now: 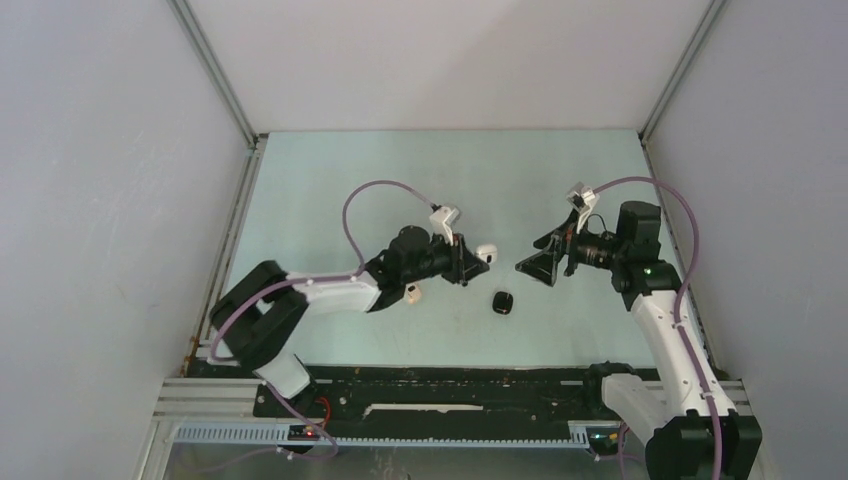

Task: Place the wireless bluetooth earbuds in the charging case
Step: Place the charging case with the earbuds at the center of the board.

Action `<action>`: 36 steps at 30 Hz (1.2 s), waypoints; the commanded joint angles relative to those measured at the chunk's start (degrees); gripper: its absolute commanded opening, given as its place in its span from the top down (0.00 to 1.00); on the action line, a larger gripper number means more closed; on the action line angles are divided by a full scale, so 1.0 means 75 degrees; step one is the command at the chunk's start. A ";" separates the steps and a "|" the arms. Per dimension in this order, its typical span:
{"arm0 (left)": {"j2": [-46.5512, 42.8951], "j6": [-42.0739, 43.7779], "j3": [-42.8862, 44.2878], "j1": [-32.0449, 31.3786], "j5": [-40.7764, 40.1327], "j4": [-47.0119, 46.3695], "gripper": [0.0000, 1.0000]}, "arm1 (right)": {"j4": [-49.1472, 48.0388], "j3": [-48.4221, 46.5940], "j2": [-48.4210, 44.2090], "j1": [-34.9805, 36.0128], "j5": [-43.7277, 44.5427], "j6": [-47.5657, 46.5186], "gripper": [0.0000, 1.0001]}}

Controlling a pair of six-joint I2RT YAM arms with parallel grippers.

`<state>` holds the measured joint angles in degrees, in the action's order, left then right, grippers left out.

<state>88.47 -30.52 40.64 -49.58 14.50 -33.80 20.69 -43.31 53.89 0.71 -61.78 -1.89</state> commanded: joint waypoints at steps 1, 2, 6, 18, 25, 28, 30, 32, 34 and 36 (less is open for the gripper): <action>0.1477 -0.2111 0.1248 0.0549 0.0802 0.0467 1.00 | -0.0366 -0.0154 -0.0243 -0.0030 0.1062 -0.0119 0.00; 0.1853 -0.2378 0.1551 0.0628 0.1036 0.0496 1.00 | -0.0357 -0.0155 -0.0332 -0.0025 0.1059 -0.0137 0.00; 0.2857 -0.2917 0.2310 0.0699 0.1471 0.0503 1.00 | -0.0170 -0.0155 -0.0617 -0.0033 0.1200 -0.0464 0.00; 0.3584 -0.2909 0.2917 0.0762 0.0813 0.2421 0.75 | -0.0139 -0.0154 -0.0545 -0.0139 0.1179 -0.0573 0.00; 0.3240 -0.2150 0.3052 0.0773 0.0219 0.3579 0.59 | -0.0079 -0.0155 -0.0391 -0.0114 0.1286 -0.0706 0.00; 0.2948 -0.1941 0.2839 0.0772 -0.0063 0.3666 0.55 | -0.0060 -0.0155 -0.0372 -0.0111 0.1342 -0.0741 0.00; 0.2776 -0.1781 0.2800 0.0768 -0.0281 0.3942 0.49 | -0.0031 -0.0155 -0.0376 -0.0112 0.1363 -0.0817 0.00; 0.2511 -0.1555 0.2734 0.0769 -0.0524 0.4231 0.46 | -0.0017 -0.0155 -0.0356 -0.0117 0.1364 -0.0836 0.00; 0.2108 -0.1293 0.2503 0.0726 -0.0735 0.4372 0.42 | -0.0010 -0.0155 -0.0325 -0.0118 0.1376 -0.0854 0.00; 0.1501 -0.1057 0.2177 0.0669 -0.0875 0.4379 0.39 | 0.0017 -0.0155 -0.0335 -0.0130 0.1409 -0.0883 0.00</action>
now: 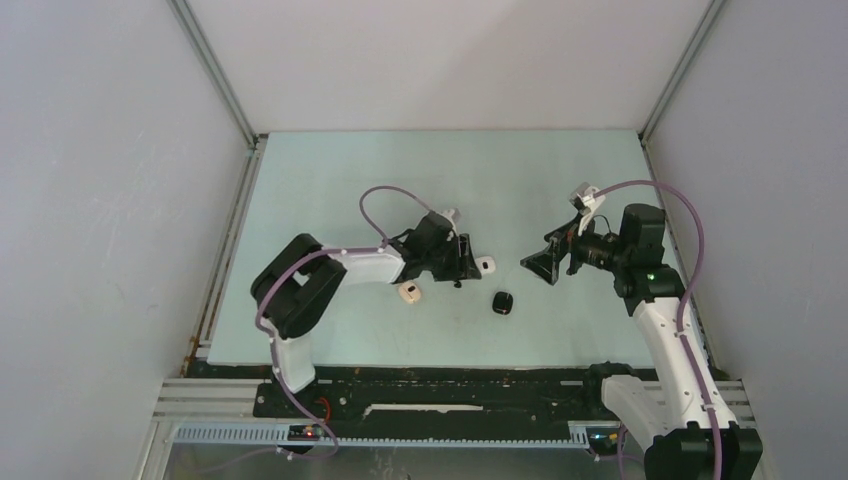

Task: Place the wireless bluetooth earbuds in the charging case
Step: Place the charging case with the earbuds at the center of the board, then pick up the charging case from the center of the board.

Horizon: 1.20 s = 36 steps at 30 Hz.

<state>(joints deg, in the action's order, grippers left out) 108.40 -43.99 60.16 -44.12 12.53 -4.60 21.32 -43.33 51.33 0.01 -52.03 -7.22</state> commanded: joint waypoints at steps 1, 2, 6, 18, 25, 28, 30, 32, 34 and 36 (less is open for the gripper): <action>-0.1496 0.0875 -0.0577 -0.0106 -0.0686 0.0488 0.38 | -0.0048 -0.0152 -0.0006 -0.0042 0.0122 -0.0239 0.00; -0.1901 0.1024 -0.0741 -0.0162 -0.0794 0.0501 0.37 | -0.0027 -0.0152 -0.0011 -0.0039 0.0147 -0.0290 0.00; -0.3512 0.2046 -0.1413 -0.0636 -0.2102 0.0384 0.20 | 0.0105 -0.0152 0.0135 -0.0025 0.0297 -0.0618 0.00; -0.5100 0.0857 -0.5441 -0.0704 -0.3184 -0.4381 0.00 | 0.1006 -0.0152 0.1089 0.1600 0.2388 -0.4144 0.20; -0.5777 0.1605 -0.6055 -0.2001 -0.4985 -0.4722 0.02 | 0.1571 0.0245 0.2233 0.2607 0.2835 -0.7495 0.42; -0.6295 0.1550 -0.6107 -0.2276 -0.5309 -0.4212 0.02 | 0.1620 0.0154 0.2906 0.2640 0.3182 -0.8165 0.42; -0.6675 0.1035 -0.6285 -0.2306 -0.5235 -0.4171 0.00 | 0.1569 0.0092 0.3274 0.2692 0.3412 -0.8485 0.43; -0.7091 0.0591 -0.6361 -0.2302 -0.5006 -0.3929 0.00 | 0.1392 0.0083 0.3531 0.2827 0.3558 -0.8660 0.44; -0.7425 0.0401 -0.6169 -0.2309 -0.4821 -0.3323 0.00 | 0.1431 0.0057 0.3779 0.3095 0.3805 -0.8958 0.43; -0.7761 0.0443 -0.6004 -0.2362 -0.4938 -0.2743 0.00 | 0.1490 -0.0006 0.4069 0.3494 0.4373 -0.9180 0.43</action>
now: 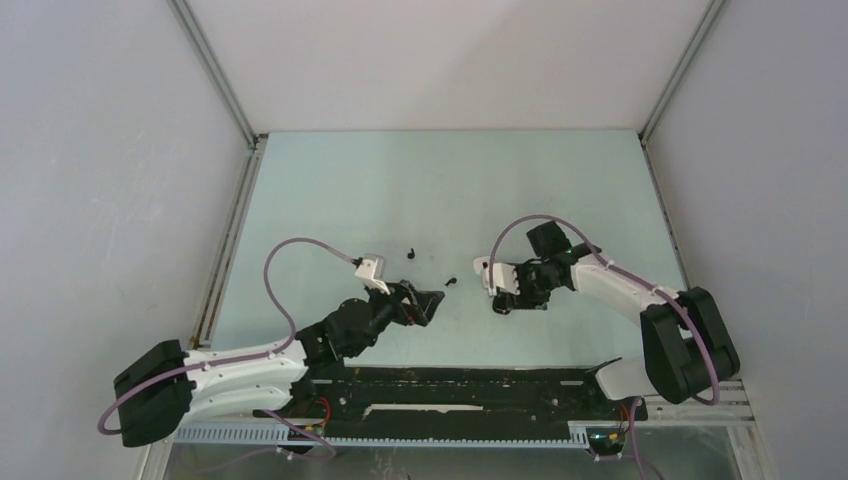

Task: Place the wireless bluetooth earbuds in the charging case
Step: Pick up the charging case from the center of the board.

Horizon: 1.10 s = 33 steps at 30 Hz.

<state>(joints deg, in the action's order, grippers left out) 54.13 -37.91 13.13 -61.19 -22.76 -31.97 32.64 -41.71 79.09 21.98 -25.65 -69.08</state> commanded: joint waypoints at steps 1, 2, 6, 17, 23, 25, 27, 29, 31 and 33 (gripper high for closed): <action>-0.0675 -0.0324 0.0333 -0.0120 -0.0357 0.1137 0.00 | -0.0073 -0.0226 0.0493 0.0738 0.1028 -0.1003 0.43; -0.0818 -0.0264 0.0400 -0.0145 -0.0462 0.1364 0.00 | -0.0138 -0.0227 0.0585 0.0858 0.1095 -0.1033 0.43; -0.1304 0.0094 0.0457 -0.0243 -0.0892 0.1767 0.00 | -0.0083 -0.0529 0.0950 0.1195 0.1033 -0.0927 0.42; -0.1952 0.0963 0.0175 -0.0398 -0.0672 0.1409 0.00 | 0.0739 -0.1234 0.1753 0.1767 0.0731 -0.0423 0.37; -0.1133 0.1083 0.0576 -0.0512 -0.0547 0.1593 0.01 | 0.0942 -0.1373 0.1961 0.1808 0.0399 -0.0071 0.43; -0.1022 0.1167 0.0607 -0.0542 -0.0553 0.1593 0.01 | 0.0977 -0.1376 0.1953 0.1791 0.0337 0.0082 0.55; -0.1001 0.1341 0.0576 -0.0570 -0.0679 0.1615 0.03 | 0.1010 -0.1376 0.1844 0.1697 0.0106 0.0324 0.63; -0.1072 0.1558 0.0510 -0.0583 -0.0775 0.1659 0.03 | 0.1097 -0.1376 0.1564 0.1595 -0.0162 0.0607 0.67; -0.1139 0.1811 0.0500 -0.0584 -0.0728 0.1774 0.03 | 0.1334 -0.1440 0.1214 0.1542 -0.0569 0.0980 0.68; -0.1121 0.2012 0.0502 -0.0613 -0.0553 0.1776 0.04 | 0.1811 -0.1633 0.0870 0.1485 -0.1344 0.1423 0.69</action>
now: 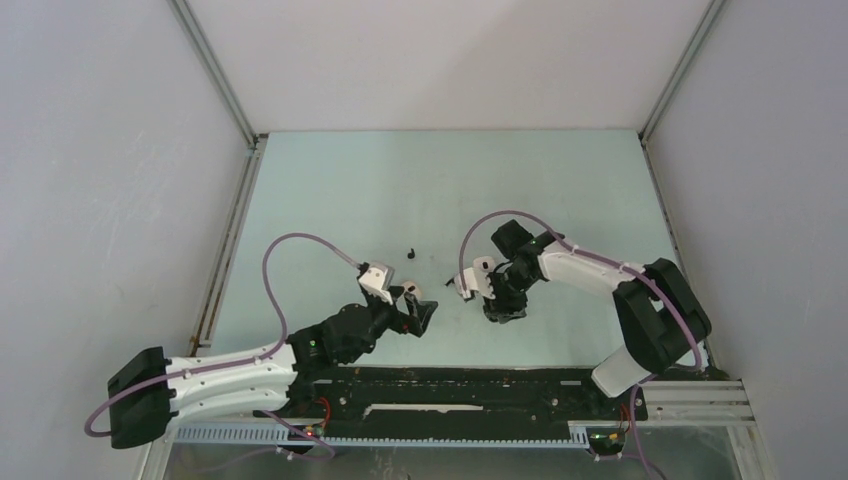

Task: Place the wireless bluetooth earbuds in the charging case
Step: Pick up the charging case from the center of the board.

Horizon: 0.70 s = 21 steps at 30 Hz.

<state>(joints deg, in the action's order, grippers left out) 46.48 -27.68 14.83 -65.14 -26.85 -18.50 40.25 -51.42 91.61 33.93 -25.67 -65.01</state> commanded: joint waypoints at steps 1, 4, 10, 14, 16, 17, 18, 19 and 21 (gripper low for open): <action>-0.0047 0.0788 0.0298 -0.0136 0.0061 -0.0034 0.05 | 0.0989 -0.0442 -0.0943 -0.0123 -0.1712 0.1116 0.69; 0.0147 0.1608 0.0461 -0.0490 0.0521 -0.0136 0.11 | 0.1321 -0.0573 -0.1339 -0.0120 -0.2764 0.1808 0.70; 0.0365 0.3877 0.1022 -0.1995 0.0077 -0.0095 0.12 | 0.1619 -0.0842 -0.1574 -0.0056 -0.3984 0.2963 0.71; 0.0947 0.5291 0.1684 -0.2874 -0.0739 0.0650 0.10 | 0.2127 -0.0952 -0.1519 -0.0219 -0.4998 0.2871 0.71; 0.1421 0.5869 0.2183 -0.3205 -0.1002 0.1310 0.11 | 0.2498 -0.1021 -0.1434 -0.0268 -0.5292 0.2518 0.71; 0.1657 0.6146 0.2375 -0.3358 -0.1131 0.1603 0.12 | 0.2714 -0.1066 -0.1364 -0.0276 -0.5369 0.2316 0.70; 0.1891 0.6453 0.2519 -0.3510 -0.1296 0.1733 0.13 | 0.3007 -0.1128 -0.1255 -0.0281 -0.5447 0.2059 0.70; 0.2065 0.6762 0.2613 -0.3639 -0.1440 0.1776 0.15 | 0.3352 -0.1185 -0.1132 -0.0291 -0.5543 0.1763 0.70; 0.2360 0.7123 0.2780 -0.3755 -0.1534 0.1787 0.20 | 0.4082 -0.1330 -0.0841 -0.0272 -0.5657 0.1068 0.71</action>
<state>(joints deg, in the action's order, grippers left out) 60.49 13.78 32.34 -91.05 -32.93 -9.74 59.55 -57.84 81.87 32.03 -61.58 -48.03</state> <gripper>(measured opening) 0.842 0.519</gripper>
